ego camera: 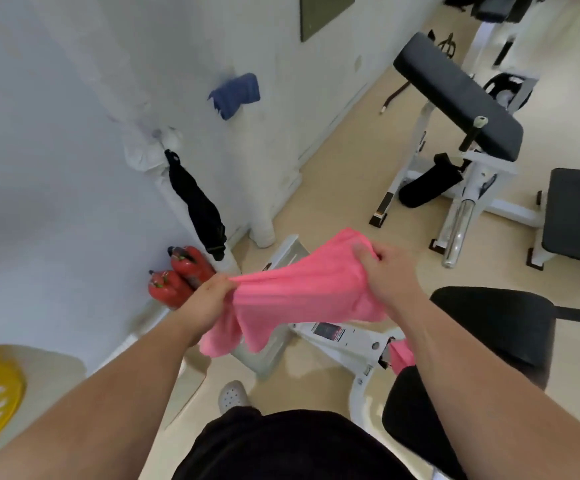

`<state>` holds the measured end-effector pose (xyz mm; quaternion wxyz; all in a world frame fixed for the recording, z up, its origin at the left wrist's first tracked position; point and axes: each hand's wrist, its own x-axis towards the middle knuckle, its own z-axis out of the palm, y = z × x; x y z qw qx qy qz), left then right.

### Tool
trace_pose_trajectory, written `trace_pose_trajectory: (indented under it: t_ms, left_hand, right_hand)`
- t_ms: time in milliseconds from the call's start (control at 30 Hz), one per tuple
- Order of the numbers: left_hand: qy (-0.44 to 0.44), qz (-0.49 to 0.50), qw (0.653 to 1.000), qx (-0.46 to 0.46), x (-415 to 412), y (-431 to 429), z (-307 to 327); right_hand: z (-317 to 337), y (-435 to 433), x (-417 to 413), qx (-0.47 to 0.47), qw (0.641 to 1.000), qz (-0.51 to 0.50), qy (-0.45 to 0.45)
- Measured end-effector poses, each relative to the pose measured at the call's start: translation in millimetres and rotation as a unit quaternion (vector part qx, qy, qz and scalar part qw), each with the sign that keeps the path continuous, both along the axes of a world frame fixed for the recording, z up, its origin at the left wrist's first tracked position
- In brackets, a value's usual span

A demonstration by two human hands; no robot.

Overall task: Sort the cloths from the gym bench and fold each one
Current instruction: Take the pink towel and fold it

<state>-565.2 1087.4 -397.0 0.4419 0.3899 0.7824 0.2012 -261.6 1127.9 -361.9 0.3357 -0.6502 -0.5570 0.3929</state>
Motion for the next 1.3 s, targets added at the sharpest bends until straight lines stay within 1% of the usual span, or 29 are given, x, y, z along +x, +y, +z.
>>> trace_pose_trajectory:
  t_ms: [33,100,167,233,300,400,500,600,667,733,800,867,933,1033,1133,1200,1233,1300]
  left_hand:
    - [-0.016,0.009,1.000,0.021,-15,-2,-1]
    - [-0.036,-0.010,0.998,0.058,-48,-16,-1]
    - [-0.032,-0.046,0.997,0.054,-84,-19,-6]
    - [-0.025,-0.082,0.995,0.046,-120,-15,-14]
    - [-0.031,-0.085,0.995,0.038,-155,-10,-23]
    - [-0.058,-0.058,0.994,0.071,-184,-2,-24]
    - [-0.083,-0.045,0.990,0.109,-183,17,-6]
    - [-0.099,-0.080,0.978,0.167,-175,33,10]
    - [-0.104,-0.111,0.968,0.198,-169,40,24]
    - [-0.107,-0.127,0.962,0.217,-163,45,34]
    - [-0.113,-0.117,0.959,0.233,-162,50,43]
    - [-0.121,-0.103,0.959,0.235,-168,56,48]
    - [-0.131,-0.097,0.958,0.235,-177,62,48]
    - [-0.109,-0.066,0.969,0.211,-186,71,44]
    - [-0.053,-0.051,0.982,0.174,-187,80,38]
    - [-0.015,-0.038,0.991,0.127,-186,85,32]
    - [-0.009,-0.024,0.995,0.099,-188,87,28]
    - [-0.031,0.010,0.998,0.057,-192,90,20]
  right_hand:
    - [0,6,-16,0.005,1.000,0.005,-0.003]
    - [-1,17,-48,0.013,1.000,0.004,-0.008]
    - [-3,27,-80,0.011,1.000,-0.005,0.002]
    - [-7,34,-110,-0.004,0.999,-0.022,0.033]
    - [-9,40,-143,-0.019,0.997,-0.039,0.062]
    - [-11,45,-181,-0.064,0.992,-0.052,0.096]
    - [-12,43,-207,-0.087,0.995,0.011,0.054]
    - [-8,38,-237,-0.060,0.994,0.087,0.010]
    - [-3,37,-260,-0.045,0.989,0.141,-0.002]
    - [8,39,-282,-0.035,0.977,0.211,0.013]
    - [14,45,-297,0.002,0.958,0.286,0.016]
    - [14,57,-306,0.040,0.940,0.338,-0.008]
    - [10,73,-309,0.060,0.931,0.357,-0.039]
    - [6,99,-311,0.120,0.932,0.332,-0.081]
    - [11,129,-307,0.142,0.946,0.283,-0.069]
    - [16,152,-300,0.151,0.955,0.246,-0.065]
    - [19,166,-295,0.157,0.959,0.227,-0.066]
    - [22,194,-282,0.170,0.965,0.185,-0.078]
